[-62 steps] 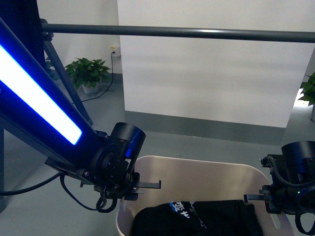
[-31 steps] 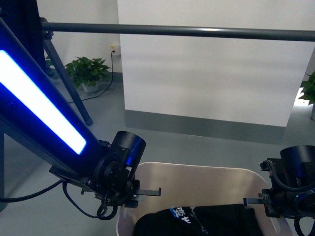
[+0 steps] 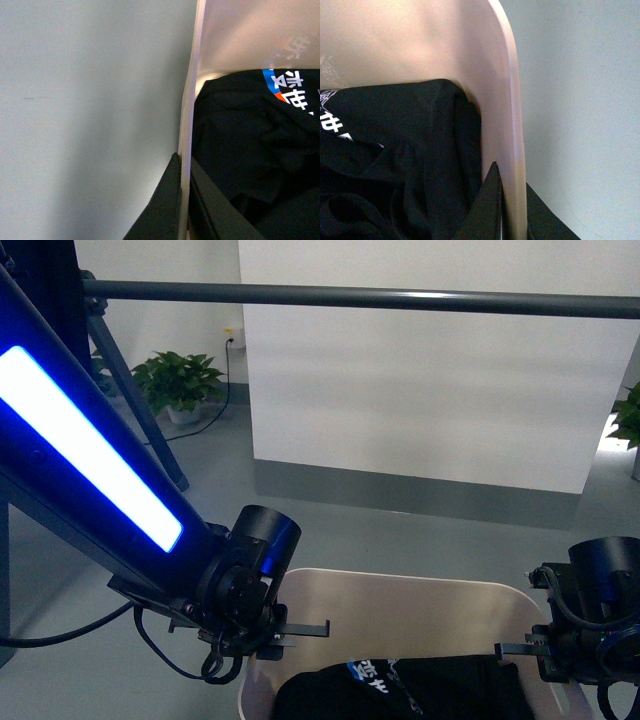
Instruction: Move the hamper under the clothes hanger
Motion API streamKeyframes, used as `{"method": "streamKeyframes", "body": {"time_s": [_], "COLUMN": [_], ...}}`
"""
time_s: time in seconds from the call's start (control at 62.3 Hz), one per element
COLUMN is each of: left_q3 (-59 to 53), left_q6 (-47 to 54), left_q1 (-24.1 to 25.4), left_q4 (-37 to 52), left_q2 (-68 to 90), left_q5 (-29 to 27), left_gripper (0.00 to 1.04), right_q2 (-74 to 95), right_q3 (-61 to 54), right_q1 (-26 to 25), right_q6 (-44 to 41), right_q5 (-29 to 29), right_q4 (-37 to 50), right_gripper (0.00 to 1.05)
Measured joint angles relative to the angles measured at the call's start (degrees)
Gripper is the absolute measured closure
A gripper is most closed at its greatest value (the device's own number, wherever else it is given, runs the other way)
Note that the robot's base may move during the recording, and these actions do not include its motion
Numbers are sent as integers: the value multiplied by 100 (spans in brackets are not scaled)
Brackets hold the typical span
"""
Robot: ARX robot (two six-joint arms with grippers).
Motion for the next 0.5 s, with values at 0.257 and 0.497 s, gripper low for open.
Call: {"method": "streamKeyframes", "body": {"time_s": [0.257,0.497], "left_q3": [61,116], "left_q6": [-17,-57], "left_q1": [-20,-26], "left_q4": [-50,-118], "left_q2": [57,83], "left_q5": [-24,55], "left_gripper": [101,99], "right_q2": [24,39], "right_q3": [31,33], "right_q1": [-2,-4], "right_q6": [0,-2], "right_q5": [-11,-11], "right_q4": [11,37], "right_gripper": [102,102]}}
